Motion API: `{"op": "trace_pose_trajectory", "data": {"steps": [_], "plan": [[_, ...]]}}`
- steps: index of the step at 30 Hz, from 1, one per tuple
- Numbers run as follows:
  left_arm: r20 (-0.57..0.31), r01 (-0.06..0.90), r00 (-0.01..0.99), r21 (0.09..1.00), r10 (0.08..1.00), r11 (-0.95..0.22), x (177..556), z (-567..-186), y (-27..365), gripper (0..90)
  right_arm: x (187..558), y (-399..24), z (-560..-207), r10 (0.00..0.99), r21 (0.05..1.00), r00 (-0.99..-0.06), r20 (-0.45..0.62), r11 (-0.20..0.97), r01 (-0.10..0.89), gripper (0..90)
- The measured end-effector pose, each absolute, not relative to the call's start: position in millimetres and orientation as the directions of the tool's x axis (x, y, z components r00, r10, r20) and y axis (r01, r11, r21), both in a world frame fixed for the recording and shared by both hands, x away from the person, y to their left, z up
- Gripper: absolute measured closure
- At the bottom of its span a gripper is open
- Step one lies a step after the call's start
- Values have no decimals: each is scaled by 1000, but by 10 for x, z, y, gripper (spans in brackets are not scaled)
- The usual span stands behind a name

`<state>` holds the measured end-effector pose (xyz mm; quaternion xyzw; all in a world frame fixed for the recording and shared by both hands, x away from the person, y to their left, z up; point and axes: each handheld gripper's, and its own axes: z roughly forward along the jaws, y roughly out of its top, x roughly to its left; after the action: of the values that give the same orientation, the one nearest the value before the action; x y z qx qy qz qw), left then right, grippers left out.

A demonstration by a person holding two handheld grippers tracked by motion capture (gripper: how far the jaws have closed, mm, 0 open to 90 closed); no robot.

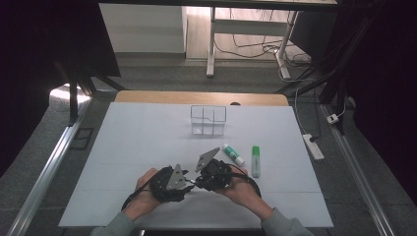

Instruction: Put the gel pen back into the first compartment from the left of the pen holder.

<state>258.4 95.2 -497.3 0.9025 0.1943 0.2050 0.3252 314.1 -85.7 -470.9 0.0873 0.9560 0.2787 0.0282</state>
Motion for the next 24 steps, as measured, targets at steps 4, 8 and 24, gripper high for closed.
{"op": "trace_pose_trajectory", "data": {"steps": [4,8,24], "plan": [[264,203,844,649,467,-733,2575,-4982,937,546,3138,-854,-4700,169,533,-986,-6,834,139,792],[292,175,849,629,439,-757,2556,-4987,922,601,3138,-858,-4690,163,530,-987,-9,838,133,791],[332,139,852,602,404,-787,2543,-4987,912,783,3162,-950,-4574,199,632,-980,-3,760,152,691]]}}
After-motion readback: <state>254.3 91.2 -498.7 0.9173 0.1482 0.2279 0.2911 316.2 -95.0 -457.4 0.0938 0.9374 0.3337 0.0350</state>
